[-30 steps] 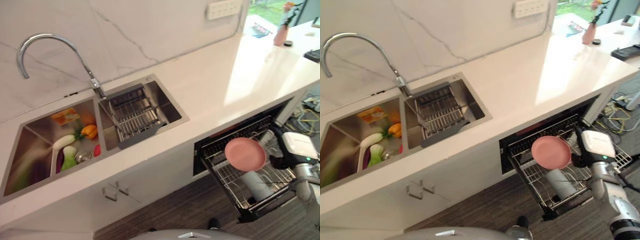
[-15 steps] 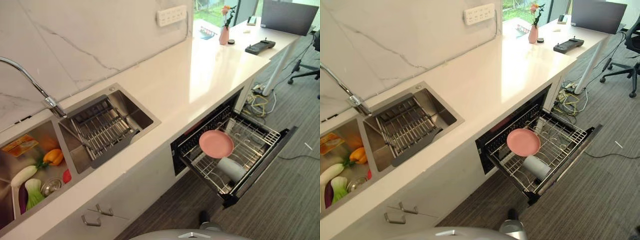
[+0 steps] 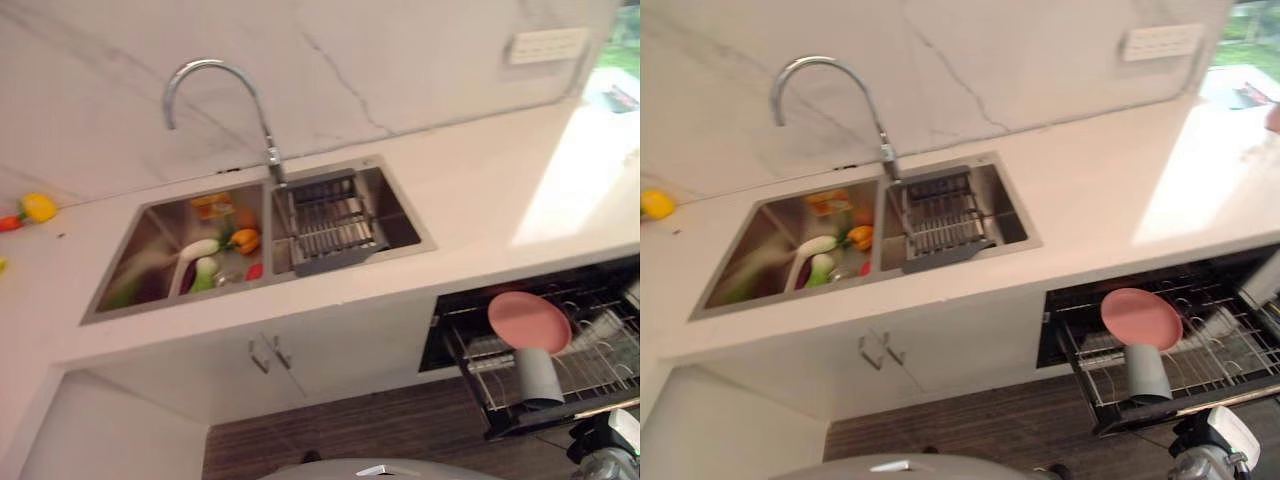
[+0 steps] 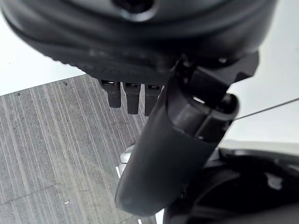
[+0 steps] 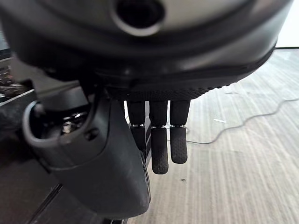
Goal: Place the dishes in the dishwasher.
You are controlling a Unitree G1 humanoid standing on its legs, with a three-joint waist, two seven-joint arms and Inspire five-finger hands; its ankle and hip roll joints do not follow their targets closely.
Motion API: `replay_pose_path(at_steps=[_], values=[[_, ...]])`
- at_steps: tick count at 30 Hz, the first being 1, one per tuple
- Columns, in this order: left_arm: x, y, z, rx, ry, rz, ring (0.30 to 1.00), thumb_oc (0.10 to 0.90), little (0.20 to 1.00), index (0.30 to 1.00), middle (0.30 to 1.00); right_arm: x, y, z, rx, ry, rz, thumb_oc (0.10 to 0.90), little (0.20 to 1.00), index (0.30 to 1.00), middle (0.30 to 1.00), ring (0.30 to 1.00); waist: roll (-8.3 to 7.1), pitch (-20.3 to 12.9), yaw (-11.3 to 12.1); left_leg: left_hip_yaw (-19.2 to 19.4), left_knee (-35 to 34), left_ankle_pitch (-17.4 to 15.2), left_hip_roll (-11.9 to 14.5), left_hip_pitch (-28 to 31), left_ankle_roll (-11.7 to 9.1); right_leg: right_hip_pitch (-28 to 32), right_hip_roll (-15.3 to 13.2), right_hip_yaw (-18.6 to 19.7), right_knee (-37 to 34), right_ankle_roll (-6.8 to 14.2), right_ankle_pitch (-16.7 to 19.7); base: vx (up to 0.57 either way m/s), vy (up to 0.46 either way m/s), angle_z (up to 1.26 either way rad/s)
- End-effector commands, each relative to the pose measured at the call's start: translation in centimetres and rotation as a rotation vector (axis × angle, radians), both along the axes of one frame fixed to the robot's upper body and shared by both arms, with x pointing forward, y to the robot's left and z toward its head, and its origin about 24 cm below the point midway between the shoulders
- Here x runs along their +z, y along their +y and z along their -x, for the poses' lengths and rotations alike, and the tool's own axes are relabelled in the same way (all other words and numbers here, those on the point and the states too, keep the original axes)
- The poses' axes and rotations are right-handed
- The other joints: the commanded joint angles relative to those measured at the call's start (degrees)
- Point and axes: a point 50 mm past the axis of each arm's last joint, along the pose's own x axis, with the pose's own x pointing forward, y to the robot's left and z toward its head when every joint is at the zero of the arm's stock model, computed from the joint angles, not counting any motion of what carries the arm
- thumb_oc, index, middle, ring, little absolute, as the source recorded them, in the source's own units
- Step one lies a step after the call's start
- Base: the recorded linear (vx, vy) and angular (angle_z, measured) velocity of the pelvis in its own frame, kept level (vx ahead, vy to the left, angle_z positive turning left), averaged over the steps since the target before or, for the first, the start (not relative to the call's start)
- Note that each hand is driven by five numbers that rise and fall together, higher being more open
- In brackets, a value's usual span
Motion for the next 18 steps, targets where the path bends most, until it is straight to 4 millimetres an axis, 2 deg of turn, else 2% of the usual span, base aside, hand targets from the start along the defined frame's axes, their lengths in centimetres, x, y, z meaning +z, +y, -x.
replay_pose_path(at_steps=[1, 6, 9, 12, 15, 16, 18], values=[[0.7, 2.0, -4.7, -0.100, -0.107, -0.050, 0.900, 0.800, 0.900, 0.900, 0.900, 10.2, -1.7, -13.2, 0.272, -0.436, 0.221, 0.400, 0.300, 0.300, 0.300, 0.300, 0.15, 1.1, 3.2, -0.8, 1.2, 1.8, 0.4, -3.8, -3.3, 5.0, -0.5, -2.0, 1.3, 0.0, -8.5, 0.06, -0.046, 0.98], [0.7, 2.1, -3.7, -0.145, -0.079, -0.037, 0.900, 0.800, 0.900, 0.900, 0.900, 14.6, -1.7, -16.3, 0.354, -0.548, 0.312, 0.400, 0.300, 0.300, 0.300, 0.300, 0.96, 1.3, 6.0, -2.6, 1.1, 3.6, 0.6, -6.2, -4.2, 6.1, 0.2, -5.5, 1.4, -0.6, -9.7, -0.02, -0.002, 0.55], [0.7, 2.5, -3.3, -0.148, -0.067, -0.045, 0.900, 0.800, 0.900, 0.900, 0.900, 16.4, -0.6, -18.0, 0.428, -0.609, 0.337, 0.400, 0.300, 0.300, 0.300, 0.300, 0.98, 1.4, 7.1, -3.2, 1.0, 4.2, 0.9, -7.2, -4.5, 5.9, 0.7, -6.4, 1.7, -1.0, -10.3, -0.02, -0.002, 0.43], [0.7, 2.5, -2.8, -0.182, -0.046, -0.064, 0.900, 0.800, 0.900, 0.900, 0.900, 17.8, 1.9, -20.0, 0.536, -0.696, 0.337, 0.400, 0.300, 0.300, 0.300, 0.300, 0.55, 1.3, 7.8, -3.2, 0.9, 4.0, 0.9, -7.4, -4.3, 5.6, 0.9, -6.3, 2.0, -1.1, -10.5, 0.01, 0.024, 0.19], [0.7, 2.5, -3.1, -0.217, -0.055, -0.078, 0.900, 0.800, 0.900, 0.900, 0.900, 17.8, 4.2, -20.7, 0.634, -0.748, 0.320, 0.400, 0.300, 0.300, 0.300, 0.300, -0.11, 1.4, 7.9, -2.9, 0.8, 3.5, 1.0, -7.0, -4.0, 4.9, 0.8, -5.6, 2.5, -1.1, -10.5, 0.02, 0.032, -0.02], [0.7, 2.5, -3.0, -0.217, -0.055, -0.079, 0.900, 0.800, 0.900, 0.900, 0.900, 17.8, 4.2, -20.7, 0.635, -0.748, 0.319, 0.400, 0.300, 0.300, 0.300, 0.300, -0.16, 1.3, 7.9, -2.8, 0.8, 3.5, 1.0, -7.0, -4.0, 4.8, 0.7, -5.5, 2.6, -1.1, -10.5, 0.01, 0.030, -0.07], [1.1, 2.6, -4.3, -0.213, -0.130, -0.094, 0.900, 0.800, 0.900, 0.900, 0.900, 16.4, 5.7, -20.2, 0.683, -0.743, 0.281, 0.400, 0.300, 0.300, 0.300, 0.300, -1.02, 1.4, 8.0, -2.3, 0.7, 3.0, 1.2, -6.5, -3.6, 4.2, 0.5, -4.9, 2.9, -0.9, -10.3, 0.01, 0.029, -0.08]])
